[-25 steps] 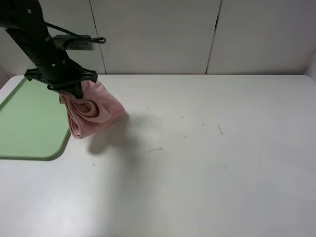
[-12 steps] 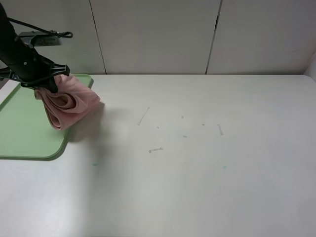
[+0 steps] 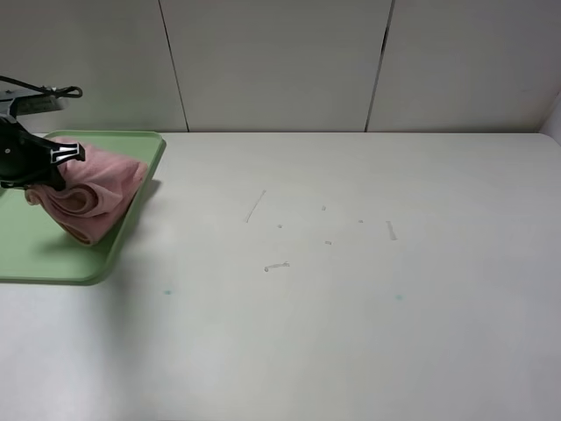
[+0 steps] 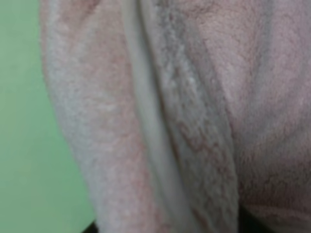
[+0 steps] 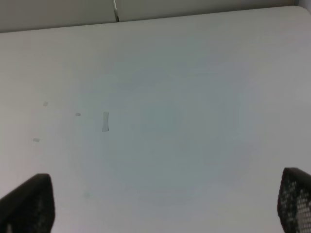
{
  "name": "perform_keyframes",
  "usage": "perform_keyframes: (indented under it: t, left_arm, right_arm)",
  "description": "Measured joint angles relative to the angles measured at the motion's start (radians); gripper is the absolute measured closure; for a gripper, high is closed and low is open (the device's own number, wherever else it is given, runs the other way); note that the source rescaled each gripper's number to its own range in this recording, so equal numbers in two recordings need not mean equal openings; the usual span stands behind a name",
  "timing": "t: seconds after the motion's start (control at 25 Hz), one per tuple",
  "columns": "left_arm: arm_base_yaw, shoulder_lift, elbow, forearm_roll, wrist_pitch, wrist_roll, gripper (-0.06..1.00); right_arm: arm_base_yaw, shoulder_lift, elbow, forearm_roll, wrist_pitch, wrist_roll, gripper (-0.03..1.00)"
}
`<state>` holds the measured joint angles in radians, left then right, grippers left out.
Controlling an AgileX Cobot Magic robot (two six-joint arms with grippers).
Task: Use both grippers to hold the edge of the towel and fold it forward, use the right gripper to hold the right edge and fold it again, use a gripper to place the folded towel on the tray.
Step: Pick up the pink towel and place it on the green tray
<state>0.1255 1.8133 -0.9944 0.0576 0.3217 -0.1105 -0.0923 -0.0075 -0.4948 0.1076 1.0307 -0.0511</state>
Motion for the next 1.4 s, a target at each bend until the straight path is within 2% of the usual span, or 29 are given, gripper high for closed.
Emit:
perform_keyframes:
  t: [0.12, 0.44, 0.48, 0.56, 0.68, 0.8, 1.04, 1.4]
  left_arm:
    - [0.028, 0.0, 0.012, 0.0, -0.007, 0.015, 0.74]
    - [0.032, 0.0, 0.012, 0.0, -0.009, 0.041, 0.73]
    - [0.033, 0.0, 0.012, 0.0, -0.009, 0.041, 0.68]
    - [0.034, 0.0, 0.012, 0.0, -0.008, 0.041, 0.5]
    - [0.035, 0.0, 0.012, 0.0, -0.008, 0.039, 0.1]
    - [0.035, 0.0, 0.012, 0.0, -0.008, 0.041, -0.01]
    - [0.035, -0.004, 0.012, 0.0, 0.032, 0.042, -0.05]
    - [0.035, -0.158, 0.011, 0.0, 0.204, 0.044, -0.05]
  right_arm:
    - [0.0, 0.0, 0.0, 0.0, 0.0, 0.0, -0.03]
    - [0.0, 0.0, 0.0, 0.0, 0.0, 0.0, -0.03]
    - [0.0, 0.0, 0.0, 0.0, 0.0, 0.0, -0.03]
    - [0.0, 0.0, 0.0, 0.0, 0.0, 0.0, -0.03]
    - [0.0, 0.0, 0.0, 0.0, 0.0, 0.0, -0.03]
    - [0.0, 0.0, 0.0, 0.0, 0.0, 0.0, -0.03]
    - [0.0, 0.0, 0.0, 0.0, 0.0, 0.0, -0.03]
    - [0.0, 0.0, 0.0, 0.0, 0.0, 0.0, -0.03]
